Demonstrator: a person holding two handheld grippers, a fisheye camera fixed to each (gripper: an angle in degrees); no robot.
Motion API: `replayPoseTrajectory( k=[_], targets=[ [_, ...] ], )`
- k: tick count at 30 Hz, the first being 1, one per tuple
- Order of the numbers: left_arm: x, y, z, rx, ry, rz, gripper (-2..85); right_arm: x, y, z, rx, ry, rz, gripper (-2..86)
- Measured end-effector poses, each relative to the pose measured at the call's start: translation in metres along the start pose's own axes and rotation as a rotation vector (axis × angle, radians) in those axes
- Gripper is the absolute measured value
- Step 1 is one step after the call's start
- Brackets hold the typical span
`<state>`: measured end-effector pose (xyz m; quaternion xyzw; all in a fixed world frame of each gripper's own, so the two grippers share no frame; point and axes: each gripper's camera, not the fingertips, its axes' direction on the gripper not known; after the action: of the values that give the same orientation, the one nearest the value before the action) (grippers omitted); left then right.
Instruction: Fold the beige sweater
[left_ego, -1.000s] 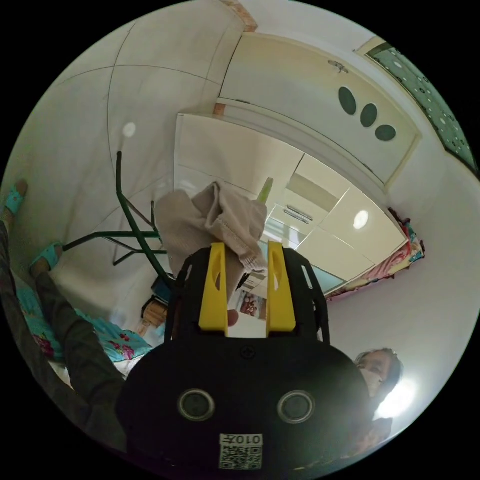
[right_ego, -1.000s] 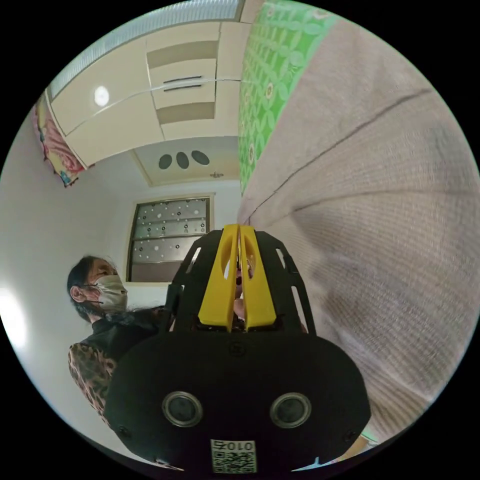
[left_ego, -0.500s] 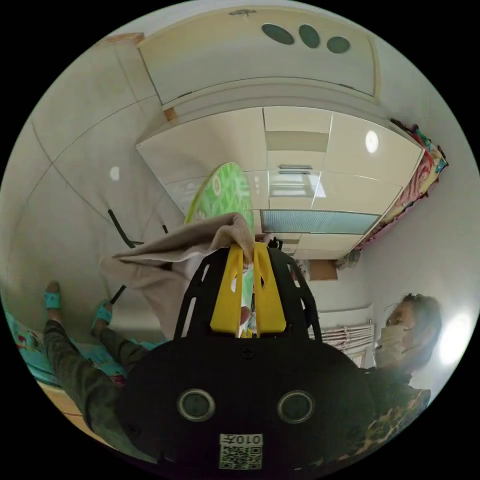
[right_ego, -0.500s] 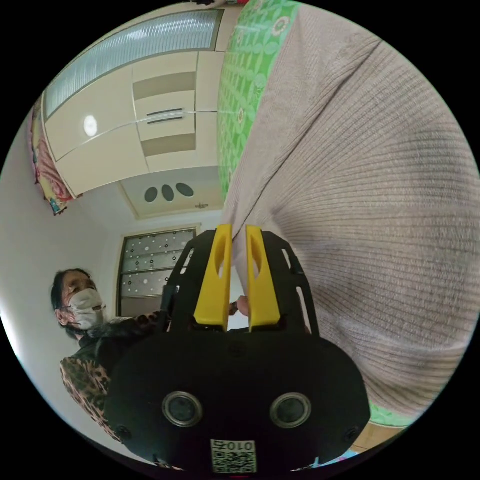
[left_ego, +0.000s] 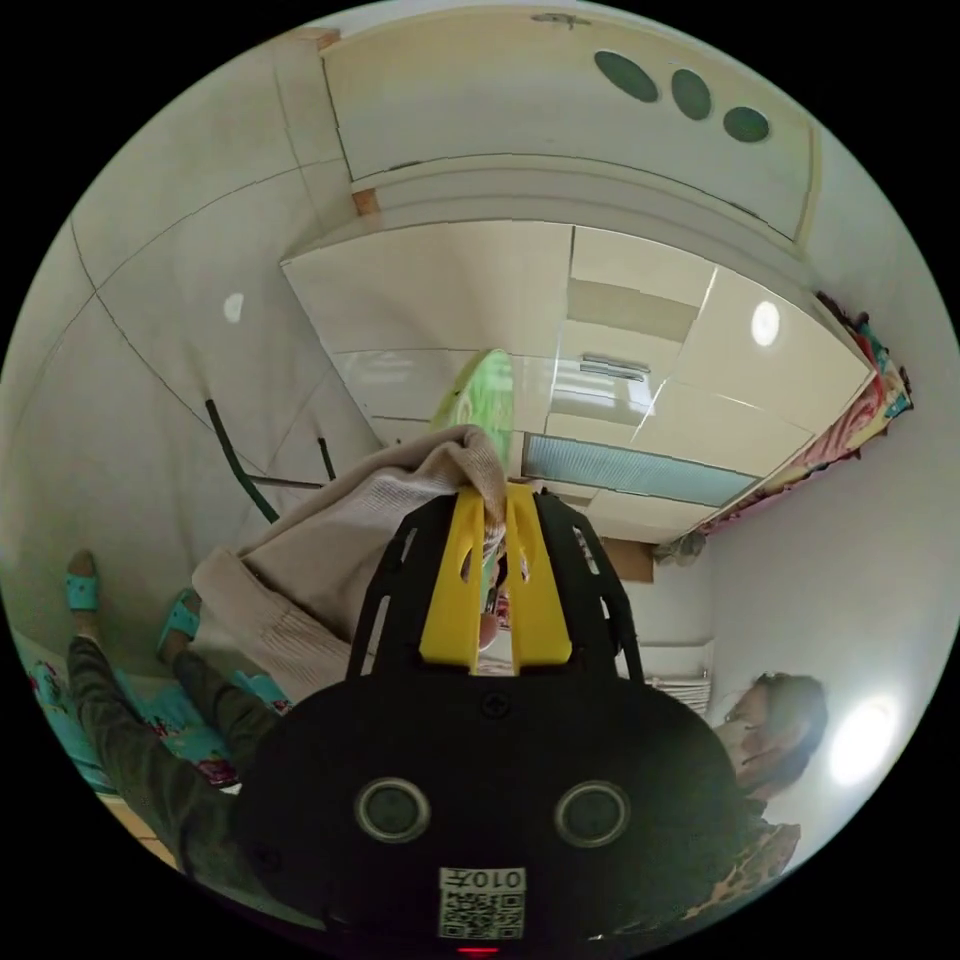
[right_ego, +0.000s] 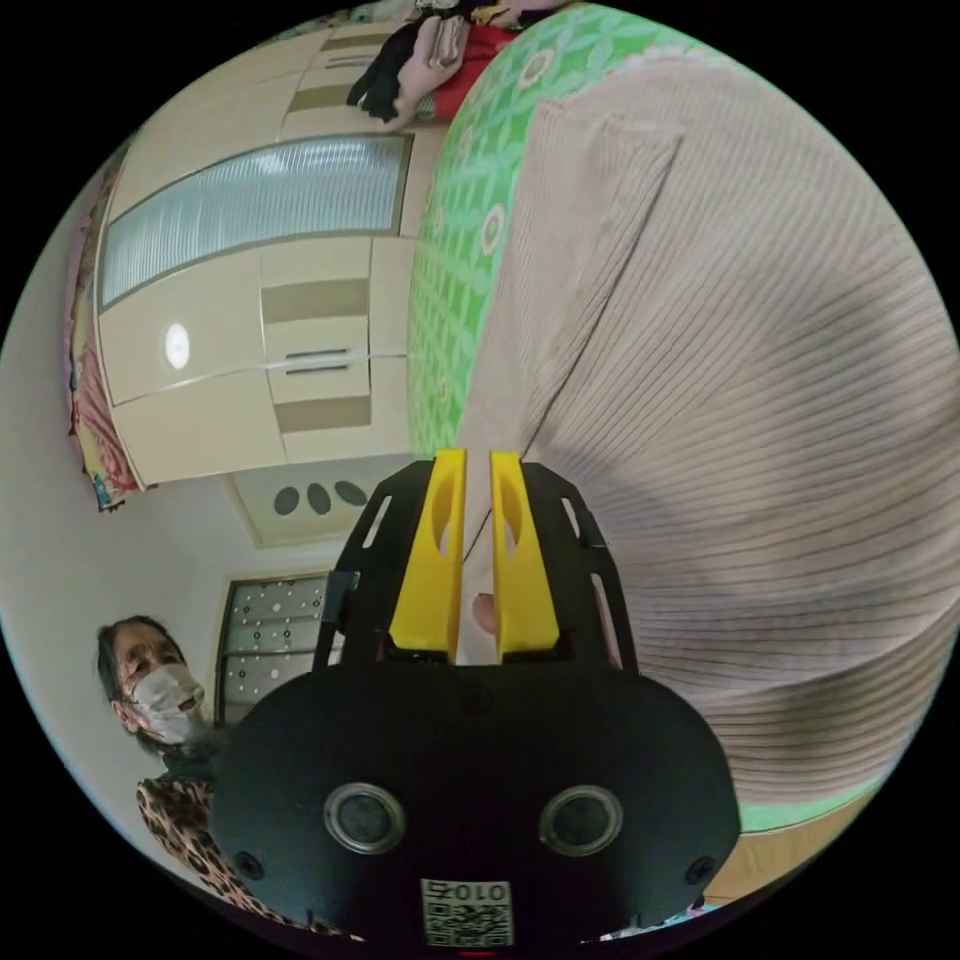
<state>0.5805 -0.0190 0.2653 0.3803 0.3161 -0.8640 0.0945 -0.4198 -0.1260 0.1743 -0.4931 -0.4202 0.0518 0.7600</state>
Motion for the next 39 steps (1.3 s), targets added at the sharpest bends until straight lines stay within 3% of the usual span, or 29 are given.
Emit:
replayPoseTrajectory(
  k=[13,17,33,35,39],
  targets=[
    [0.056,0.009,0.027,-0.013,-0.043,0.079,4.3,0.000,-0.037,-0.029,0.102,0.134,0.090,6.0],
    [0.060,0.012,0.030,-0.009,-0.023,0.065,4.2,0.007,-0.047,-0.030,0.098,0.054,0.096,6.3],
    [0.105,0.003,0.040,-0.038,-0.042,0.079,4.5,-0.010,-0.103,-0.033,0.091,0.116,0.055,3.6],
    [0.118,0.000,0.039,-0.048,-0.046,0.105,4.7,-0.021,-0.107,-0.040,0.104,0.084,0.004,3.0],
    [0.141,-0.009,0.045,-0.076,0.014,0.152,4.9,-0.047,-0.136,-0.050,0.103,-0.163,-0.121,2.6]
  ],
)
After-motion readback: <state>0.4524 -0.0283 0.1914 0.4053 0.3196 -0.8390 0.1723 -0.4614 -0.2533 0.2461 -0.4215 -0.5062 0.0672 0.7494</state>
